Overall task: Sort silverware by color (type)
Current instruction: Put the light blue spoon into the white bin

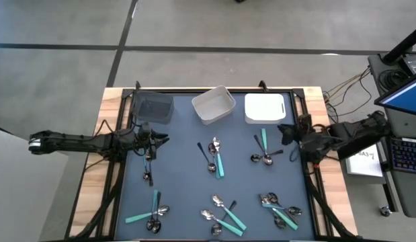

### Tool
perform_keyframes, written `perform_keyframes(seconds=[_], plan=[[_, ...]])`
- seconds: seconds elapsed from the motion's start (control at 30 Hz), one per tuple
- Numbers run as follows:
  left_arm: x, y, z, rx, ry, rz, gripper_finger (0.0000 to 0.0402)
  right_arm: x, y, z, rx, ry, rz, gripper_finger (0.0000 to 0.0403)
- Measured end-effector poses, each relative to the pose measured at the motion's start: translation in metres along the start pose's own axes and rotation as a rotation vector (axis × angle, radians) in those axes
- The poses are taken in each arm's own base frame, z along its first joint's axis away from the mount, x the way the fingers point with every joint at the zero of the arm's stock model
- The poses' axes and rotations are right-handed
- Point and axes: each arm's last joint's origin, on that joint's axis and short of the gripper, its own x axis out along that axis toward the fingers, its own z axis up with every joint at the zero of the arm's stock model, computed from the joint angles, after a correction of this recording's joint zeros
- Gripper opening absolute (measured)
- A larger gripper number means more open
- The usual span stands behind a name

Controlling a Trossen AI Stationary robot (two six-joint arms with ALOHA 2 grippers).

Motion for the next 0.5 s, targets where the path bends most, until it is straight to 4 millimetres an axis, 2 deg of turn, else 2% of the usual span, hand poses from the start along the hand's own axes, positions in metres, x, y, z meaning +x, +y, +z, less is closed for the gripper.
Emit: perform_keyframes(seconds=[0.17, 0.3, 0.43, 0.5], plan=[[0.000, 0.000, 0.000, 0.000, 0.000, 0.000, 0.0082, 0.005, 0.005, 0.002, 0.123, 0.059, -0.181, 0.0118], [0.000, 0.000, 0.000, 0.000, 0.000, 0.000, 0.0082, 0.024, 0.019, -0.011, 0.106, 0.138, -0.306, 0.0118], [0.000, 0.000, 0.000, 0.000, 0.000, 0.000, 0.0082, 0.039, 0.027, -0.019, 0.226, 0.166, -0.398, 0.0118], [0.000, 0.000, 0.000, 0.000, 0.000, 0.000, 0.0082, 0.047, 0.028, -0.024, 0.231, 0.206, -0.459, 0.0118]])
